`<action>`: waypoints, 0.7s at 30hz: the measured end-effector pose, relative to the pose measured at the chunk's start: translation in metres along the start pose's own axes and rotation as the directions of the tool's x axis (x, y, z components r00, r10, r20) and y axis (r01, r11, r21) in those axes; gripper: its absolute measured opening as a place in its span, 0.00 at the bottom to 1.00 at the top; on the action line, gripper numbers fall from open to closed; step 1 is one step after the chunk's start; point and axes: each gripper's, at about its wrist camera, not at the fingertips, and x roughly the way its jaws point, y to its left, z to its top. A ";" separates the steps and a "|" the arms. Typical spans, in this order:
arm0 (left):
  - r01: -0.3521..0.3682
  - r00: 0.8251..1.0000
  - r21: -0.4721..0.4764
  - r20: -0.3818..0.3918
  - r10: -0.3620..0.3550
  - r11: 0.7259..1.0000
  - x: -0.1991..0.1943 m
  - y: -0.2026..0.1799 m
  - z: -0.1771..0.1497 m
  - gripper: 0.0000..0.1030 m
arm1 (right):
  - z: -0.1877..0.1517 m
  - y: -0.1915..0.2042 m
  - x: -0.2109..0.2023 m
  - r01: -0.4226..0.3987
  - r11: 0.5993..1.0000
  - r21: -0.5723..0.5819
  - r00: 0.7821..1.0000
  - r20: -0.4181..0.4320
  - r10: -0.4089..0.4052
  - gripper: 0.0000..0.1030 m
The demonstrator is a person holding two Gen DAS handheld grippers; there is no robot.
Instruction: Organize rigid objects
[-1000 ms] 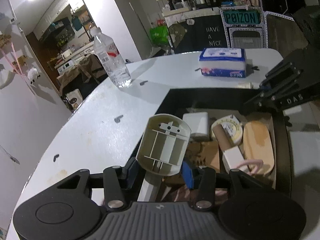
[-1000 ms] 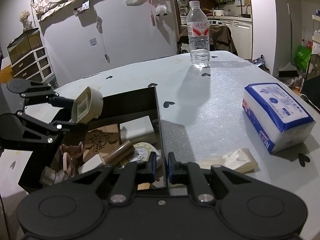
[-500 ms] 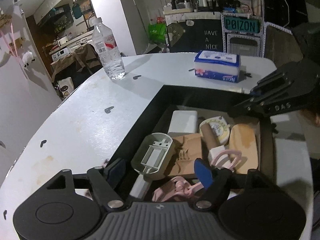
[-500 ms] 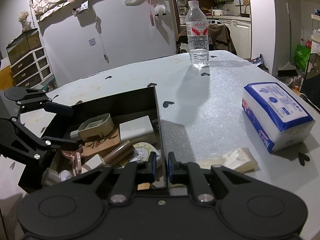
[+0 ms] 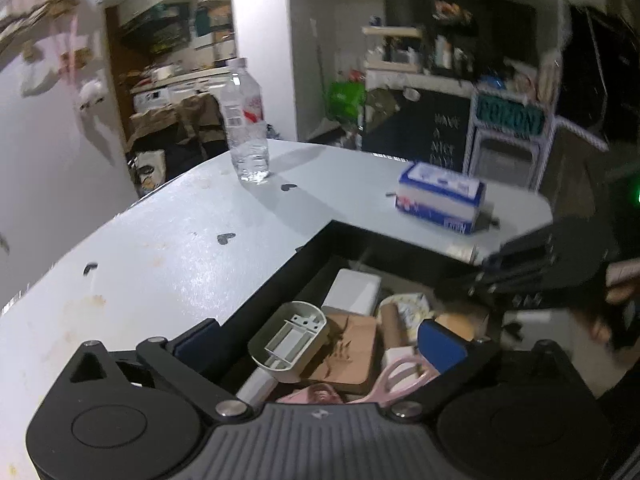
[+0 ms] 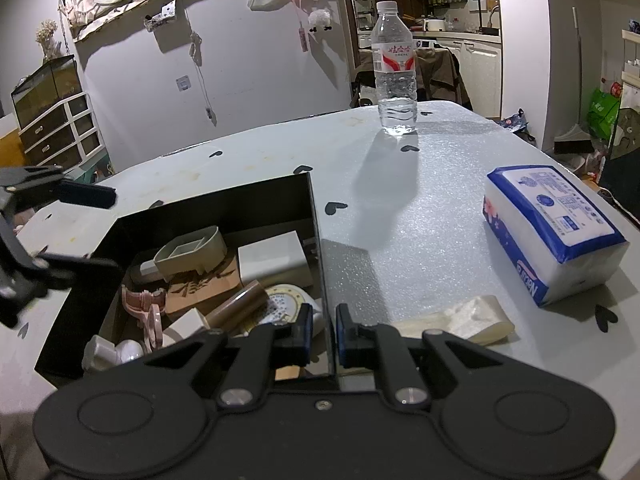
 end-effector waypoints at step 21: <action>-0.199 0.963 -0.292 0.119 0.242 0.936 -0.071 -0.042 -0.018 1.00 | 0.013 0.009 -0.050 -0.020 0.999 -0.044 0.989 0.147 0.026 0.44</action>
